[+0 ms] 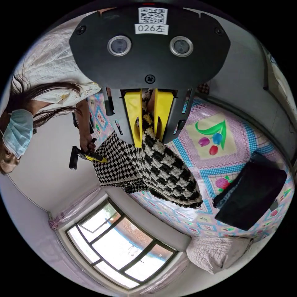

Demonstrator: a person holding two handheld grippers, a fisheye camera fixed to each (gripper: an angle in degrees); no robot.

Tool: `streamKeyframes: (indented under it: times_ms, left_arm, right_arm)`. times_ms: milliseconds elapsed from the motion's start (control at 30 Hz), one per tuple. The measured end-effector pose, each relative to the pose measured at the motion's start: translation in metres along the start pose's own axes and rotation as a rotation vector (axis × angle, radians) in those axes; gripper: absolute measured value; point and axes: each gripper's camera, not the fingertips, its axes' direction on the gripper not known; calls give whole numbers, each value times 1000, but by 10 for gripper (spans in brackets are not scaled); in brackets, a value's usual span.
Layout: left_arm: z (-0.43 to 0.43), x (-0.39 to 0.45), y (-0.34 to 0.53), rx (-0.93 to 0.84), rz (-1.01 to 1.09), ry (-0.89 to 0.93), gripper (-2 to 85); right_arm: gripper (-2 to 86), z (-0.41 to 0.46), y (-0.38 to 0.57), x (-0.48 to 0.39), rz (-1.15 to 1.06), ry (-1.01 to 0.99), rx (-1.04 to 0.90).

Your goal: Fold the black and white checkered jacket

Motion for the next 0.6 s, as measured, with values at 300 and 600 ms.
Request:
streamKeyframes:
  times_ms: [300, 600]
  left_arm:
    - [-147, -155, -24, 365, -135, -102, 60]
    - [-115, -364, -23, 306, -431, -32, 65]
  right_arm:
    - [20, 268, -293, -64, -272, -84, -12]
    - [35, 615, -427, -76, -237, 47, -338]
